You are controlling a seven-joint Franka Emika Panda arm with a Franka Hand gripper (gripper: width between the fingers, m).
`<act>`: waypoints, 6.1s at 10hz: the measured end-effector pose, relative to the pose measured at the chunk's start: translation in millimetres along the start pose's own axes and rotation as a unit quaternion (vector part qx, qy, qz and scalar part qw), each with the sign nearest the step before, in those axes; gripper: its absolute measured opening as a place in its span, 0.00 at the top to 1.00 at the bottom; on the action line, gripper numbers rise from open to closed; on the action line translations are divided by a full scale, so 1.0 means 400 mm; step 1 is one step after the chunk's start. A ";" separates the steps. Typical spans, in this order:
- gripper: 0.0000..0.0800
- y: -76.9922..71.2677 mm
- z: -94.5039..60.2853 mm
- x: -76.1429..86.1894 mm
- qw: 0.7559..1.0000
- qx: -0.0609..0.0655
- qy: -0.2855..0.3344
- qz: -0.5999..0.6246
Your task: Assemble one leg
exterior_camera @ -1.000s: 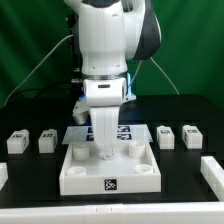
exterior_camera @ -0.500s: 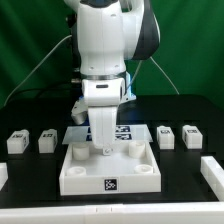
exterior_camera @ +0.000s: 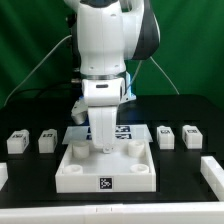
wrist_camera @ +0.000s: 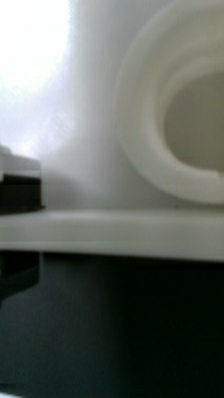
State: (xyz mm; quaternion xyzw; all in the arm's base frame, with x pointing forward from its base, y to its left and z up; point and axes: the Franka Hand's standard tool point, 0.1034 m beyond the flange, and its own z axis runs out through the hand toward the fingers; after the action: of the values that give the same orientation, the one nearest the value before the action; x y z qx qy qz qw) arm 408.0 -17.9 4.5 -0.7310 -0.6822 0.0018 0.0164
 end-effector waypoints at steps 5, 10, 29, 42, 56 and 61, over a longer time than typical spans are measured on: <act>0.94 0.000 0.000 0.000 1.000 0.000 0.000 0.000; 0.94 0.083 -0.014 -0.010 0.999 -0.010 -0.001 -0.031; 0.45 0.210 -0.004 0.218 1.000 0.015 -0.006 -0.016; 0.19 0.208 -0.061 0.241 0.998 0.009 -0.010 0.069; 0.19 0.031 -0.068 0.471 0.823 0.083 -0.100 0.553; 0.19 0.007 -0.090 0.497 0.739 0.236 -0.289 0.562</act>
Offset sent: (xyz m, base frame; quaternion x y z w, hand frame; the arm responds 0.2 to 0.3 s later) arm 0.0000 0.0000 0.0000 0.0000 0.0000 0.0000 1.0000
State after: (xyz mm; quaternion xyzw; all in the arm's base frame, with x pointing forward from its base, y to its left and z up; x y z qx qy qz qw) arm 425.6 179.2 44.4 -0.9186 -0.0977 0.3828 -0.0131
